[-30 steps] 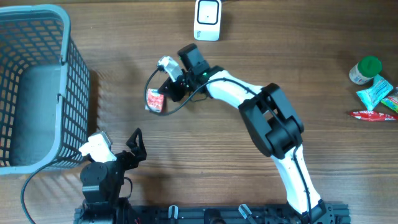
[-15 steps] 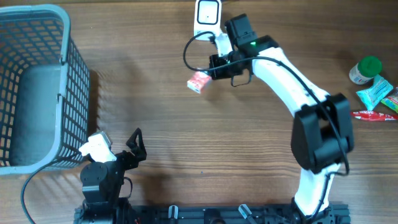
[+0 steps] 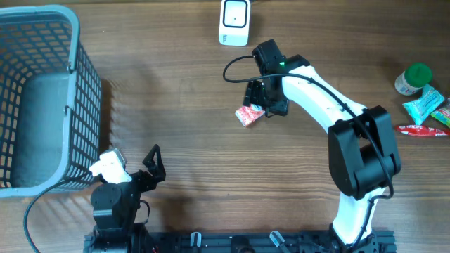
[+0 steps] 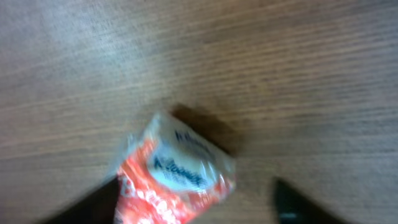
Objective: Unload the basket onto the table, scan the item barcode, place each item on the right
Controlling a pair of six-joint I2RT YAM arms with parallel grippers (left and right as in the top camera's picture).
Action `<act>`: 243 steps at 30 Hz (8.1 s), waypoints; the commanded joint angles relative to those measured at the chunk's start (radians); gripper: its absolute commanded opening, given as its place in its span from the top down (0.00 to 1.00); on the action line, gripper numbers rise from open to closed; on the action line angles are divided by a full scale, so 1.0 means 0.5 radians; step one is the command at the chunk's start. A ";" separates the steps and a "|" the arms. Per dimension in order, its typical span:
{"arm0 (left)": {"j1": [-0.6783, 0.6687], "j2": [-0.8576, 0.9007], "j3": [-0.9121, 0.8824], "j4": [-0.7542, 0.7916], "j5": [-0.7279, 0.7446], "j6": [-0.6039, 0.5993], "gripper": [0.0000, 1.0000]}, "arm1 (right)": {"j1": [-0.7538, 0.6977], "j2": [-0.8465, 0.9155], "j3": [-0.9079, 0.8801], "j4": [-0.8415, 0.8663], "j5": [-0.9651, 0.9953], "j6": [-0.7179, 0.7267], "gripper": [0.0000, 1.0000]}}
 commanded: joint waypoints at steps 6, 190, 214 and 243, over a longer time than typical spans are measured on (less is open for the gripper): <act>0.015 -0.005 -0.011 0.005 -0.018 0.019 0.00 | 0.000 -0.231 0.159 -0.227 -0.171 -0.289 0.00; 0.015 -0.003 -0.011 -0.002 -0.019 0.019 0.00 | -1.369 -0.258 0.769 -0.324 0.008 -0.758 0.00; 0.015 -0.003 -0.011 -0.002 -0.019 0.019 0.00 | -0.893 -1.509 0.770 -0.672 -0.190 -0.507 0.00; 0.015 -0.002 -0.011 -0.002 -0.018 0.019 0.00 | -0.813 -3.513 -1.745 2.101 -0.226 -0.821 0.00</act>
